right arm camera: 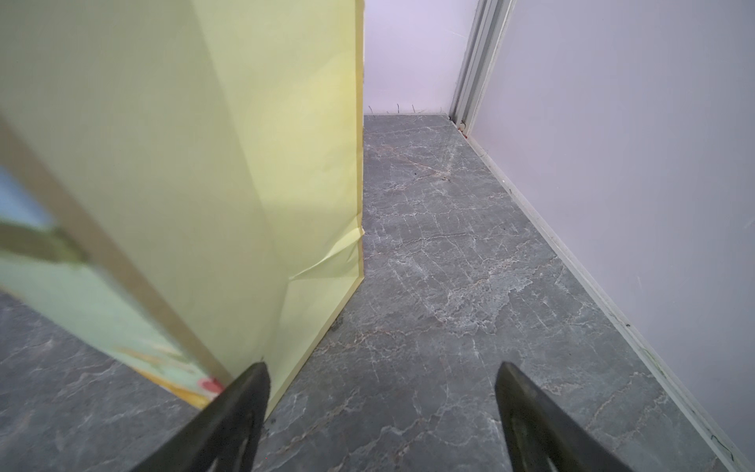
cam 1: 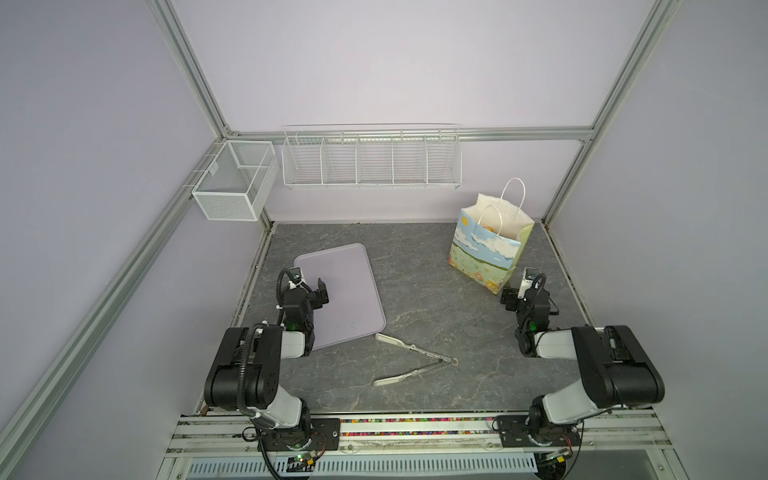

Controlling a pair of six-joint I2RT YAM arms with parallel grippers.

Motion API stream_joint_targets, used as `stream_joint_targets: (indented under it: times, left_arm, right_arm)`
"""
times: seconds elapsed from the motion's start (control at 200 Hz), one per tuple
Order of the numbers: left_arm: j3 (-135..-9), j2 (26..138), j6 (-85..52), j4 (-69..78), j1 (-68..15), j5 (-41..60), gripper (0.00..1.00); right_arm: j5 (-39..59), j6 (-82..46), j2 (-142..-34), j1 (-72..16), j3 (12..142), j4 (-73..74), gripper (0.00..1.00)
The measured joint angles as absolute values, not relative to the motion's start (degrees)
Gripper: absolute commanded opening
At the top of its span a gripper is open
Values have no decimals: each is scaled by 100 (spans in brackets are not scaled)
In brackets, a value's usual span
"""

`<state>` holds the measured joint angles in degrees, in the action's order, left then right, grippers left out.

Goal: Take the fake bread out of the paper bag

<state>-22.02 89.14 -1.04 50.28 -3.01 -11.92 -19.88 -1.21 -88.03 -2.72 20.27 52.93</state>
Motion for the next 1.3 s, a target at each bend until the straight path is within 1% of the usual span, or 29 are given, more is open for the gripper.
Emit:
stream_joint_targets:
  times: [0.59, 0.705, 0.835, 0.925, 1.0, 1.084, 1.199, 1.299]
  left_arm:
    - [-2202, 8910, -104, 5028, -298, -1184, 99]
    - [-2204, 8573, -95, 4689, -301, -1144, 99]
    - [-2405, 7688, -80, 3933, -301, -1055, 99]
    - [-2624, 7118, -134, 3557, -301, -1024, 99]
    - [-2930, 6709, -296, 2945, -301, -1092, 99]
    - [-3511, 6449, -541, 1986, -301, -1251, 99]
    - [-4392, 6241, -1109, 729, -301, -1514, 99]
    - [-4759, 5975, -1396, -16, -296, -1503, 99]
  right_arm:
    - [-1988, -119, -8801, -272, 2027, 5290, 89]
    - [-1890, -12, -8650, -309, 2036, 5052, 88]
    - [-1673, 233, -8082, -550, 2362, 4091, 88]
    - [-1592, 392, -7719, -821, 2961, 3129, 88]
    - [-1522, 508, -7474, -1107, 3544, 2318, 88]
    - [-1380, 613, -7131, -1431, 3900, 1678, 88]
    - [-864, 832, -6573, -1863, 4136, 742, 88]
    - [-467, 1216, -6375, -2530, 4464, -176, 88]
